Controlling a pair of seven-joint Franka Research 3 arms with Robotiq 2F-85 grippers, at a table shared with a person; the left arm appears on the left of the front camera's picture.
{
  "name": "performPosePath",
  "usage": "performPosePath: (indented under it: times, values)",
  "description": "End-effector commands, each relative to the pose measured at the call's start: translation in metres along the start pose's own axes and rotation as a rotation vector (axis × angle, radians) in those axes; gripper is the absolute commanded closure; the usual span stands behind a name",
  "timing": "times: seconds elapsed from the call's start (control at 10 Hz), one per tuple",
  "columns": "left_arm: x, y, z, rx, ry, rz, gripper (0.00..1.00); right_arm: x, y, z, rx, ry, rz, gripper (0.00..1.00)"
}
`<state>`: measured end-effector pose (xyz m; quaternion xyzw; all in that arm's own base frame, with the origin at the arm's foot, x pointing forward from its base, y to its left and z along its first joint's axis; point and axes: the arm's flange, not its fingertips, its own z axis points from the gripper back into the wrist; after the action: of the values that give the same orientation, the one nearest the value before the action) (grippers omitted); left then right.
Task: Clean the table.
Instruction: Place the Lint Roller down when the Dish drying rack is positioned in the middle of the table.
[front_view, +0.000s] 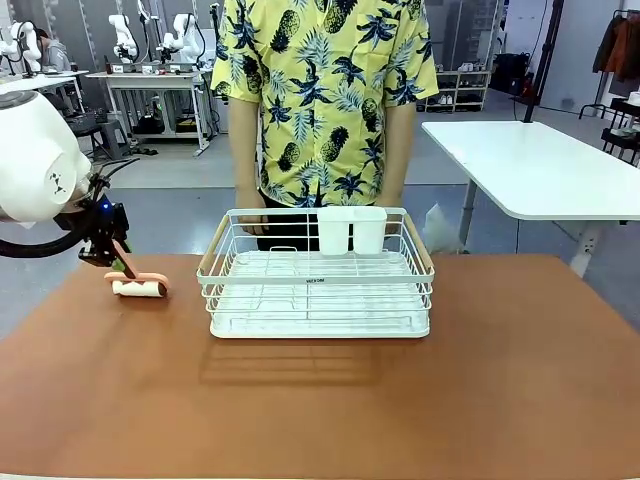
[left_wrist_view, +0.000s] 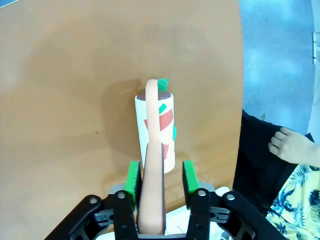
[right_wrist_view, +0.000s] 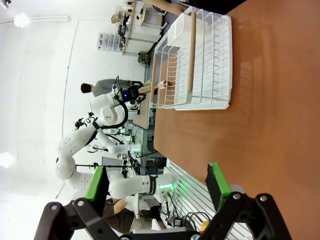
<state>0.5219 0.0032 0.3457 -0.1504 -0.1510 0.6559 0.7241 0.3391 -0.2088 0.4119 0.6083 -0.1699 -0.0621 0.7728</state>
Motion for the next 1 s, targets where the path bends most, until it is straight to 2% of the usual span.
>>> performPosePath:
  times: [0.0,0.3,0.4,0.7,0.9]
  values:
    - [0.002,0.004,0.009,0.002,-0.020,-0.007,0.00,0.000,0.004,0.000,0.009,-0.007,-0.001,0.00]
    - [-0.004,0.006,0.038,0.111,-0.051,-0.014,0.01,0.000,0.004,0.000,0.009,-0.007,-0.001,0.00]
    - [-0.007,0.005,0.052,0.175,-0.018,-0.034,0.00,0.000,0.004,0.000,0.009,-0.007,-0.001,0.00]
    - [-0.010,-0.003,0.072,0.218,-0.047,0.000,0.00,0.000,0.004,0.000,0.009,-0.007,-0.001,0.00]
    - [-0.010,-0.008,0.070,0.219,-0.055,0.031,0.00,0.000,0.004,0.000,0.009,-0.007,-0.001,0.00]
